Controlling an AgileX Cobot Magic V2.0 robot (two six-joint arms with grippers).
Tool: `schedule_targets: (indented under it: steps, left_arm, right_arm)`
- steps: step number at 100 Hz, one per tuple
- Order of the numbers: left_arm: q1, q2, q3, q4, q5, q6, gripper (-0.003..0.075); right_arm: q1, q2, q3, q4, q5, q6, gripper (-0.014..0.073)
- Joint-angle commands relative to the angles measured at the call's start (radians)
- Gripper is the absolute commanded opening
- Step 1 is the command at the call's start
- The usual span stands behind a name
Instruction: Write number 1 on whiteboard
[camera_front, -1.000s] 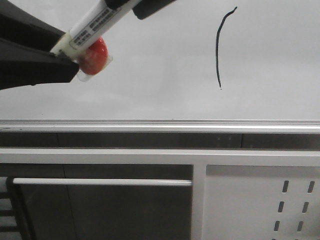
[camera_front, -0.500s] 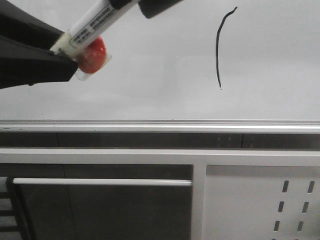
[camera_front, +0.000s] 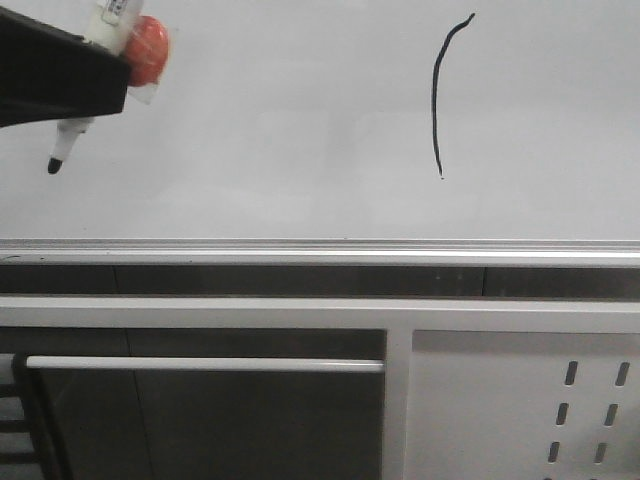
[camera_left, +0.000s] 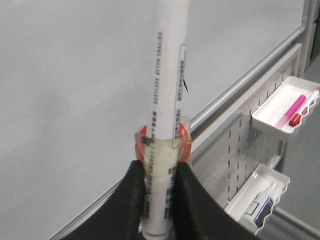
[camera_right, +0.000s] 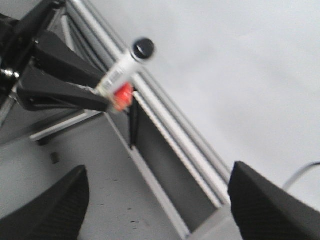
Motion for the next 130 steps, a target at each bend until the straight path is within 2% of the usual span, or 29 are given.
schedule_targets:
  steps: [1,14,33,38,67,80,100,130]
  left_arm:
    - [-0.001,-0.006,-0.022,-0.089,-0.121,-0.005,-0.0018]
    - [-0.001,0.003,-0.022,-0.177,-0.163,0.007,-0.0018]
    - [-0.001,0.080,-0.022,-0.234,-0.302,0.055,-0.0018]
    - [-0.001,0.113,-0.018,-0.246,-0.366,0.055,-0.0018]
    - [-0.007,0.318,0.104,-0.306,-0.823,0.051,-0.0018]
    - [-0.045,0.380,0.158,-0.332,-1.009,0.044,-0.0018]
    - [-0.119,0.506,0.197,-0.396,-1.148,0.044,-0.0018]
    - [-0.137,0.613,0.181,-0.521,-1.151,0.044,-0.0018]
  right_arm:
    - [-0.006,-0.072,-0.037,-0.062,0.003,-0.003,0.0478]
    - [-0.006,-0.145,-0.037,-0.062,0.140,0.049,0.0319]
    - [-0.006,-0.220,-0.037,-0.064,0.344,0.104,-0.0015]
    - [-0.006,-0.232,-0.037,-0.070,0.382,0.132,-0.0078]
    - [-0.006,-0.242,-0.034,-0.093,0.429,0.170,-0.0072]
    - [-0.006,-0.242,-0.034,-0.093,0.427,0.170,-0.0072]
    - [-0.006,-0.242,-0.034,-0.079,0.431,0.170,-0.0072]
    - [-0.006,-0.242,-0.029,-0.079,0.427,0.170,-0.0072]
